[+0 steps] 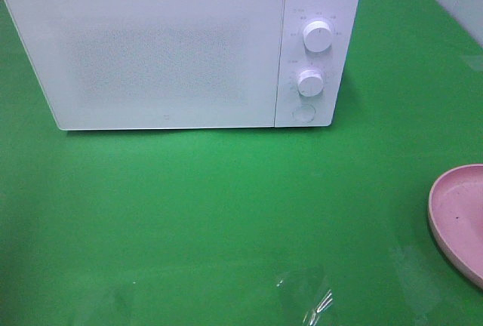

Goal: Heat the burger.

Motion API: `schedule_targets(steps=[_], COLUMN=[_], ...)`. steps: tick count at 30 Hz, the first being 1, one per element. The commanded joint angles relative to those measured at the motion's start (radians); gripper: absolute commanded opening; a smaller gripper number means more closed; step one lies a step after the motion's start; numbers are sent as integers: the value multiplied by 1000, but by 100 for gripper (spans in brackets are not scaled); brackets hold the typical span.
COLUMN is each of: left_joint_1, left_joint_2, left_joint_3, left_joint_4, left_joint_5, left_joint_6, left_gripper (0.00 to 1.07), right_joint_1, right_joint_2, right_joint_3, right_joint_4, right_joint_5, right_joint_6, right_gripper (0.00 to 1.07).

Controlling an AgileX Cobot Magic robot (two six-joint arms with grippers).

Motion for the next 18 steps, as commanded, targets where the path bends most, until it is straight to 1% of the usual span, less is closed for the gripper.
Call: schedule_targets(steps=[1,4,6,7,8,11,13,14,15,17,18], left_joint_1=[3,3,3,3,3,3,3,3,3,3,3], left_joint_2=[-146,-178,-284,-284,-331,-350,-443,-443,-487,-504,-538], left_joint_3=[105,129,188,188,204,214,273,273,270,270,270], left_joint_4=[-15,-22,-63,-63,-75,-76,-74,-74,-67,-65,-62], left_joint_5=[-33,-35,-70,-70,-70,-70,-108,-108,-108,-108,-108], left_joint_6=[22,30,36,36,36,36,36,36,32,33,33], left_gripper=[97,97,97,97,97,97,97,97,97,97,97], right_joint_1=[-7,-7,-7,-7,-7,-7,-7,-7,-7,-7,-7], right_joint_2=[-26,-26,-26,-26,-26,-26,-26,-26,-26,-26,-26], right_joint_3=[3,3,3,3,3,3,3,3,3,3,3], right_joint_4=[2,2,2,2,2,2,2,2,2,2,2], right_joint_5=[-8,-8,-8,-8,-8,-8,-8,-8,-8,-8,-8], right_joint_6=[3,3,3,3,3,3,3,3,3,3,3], right_gripper=[76,76,76,76,76,76,76,76,76,76,76])
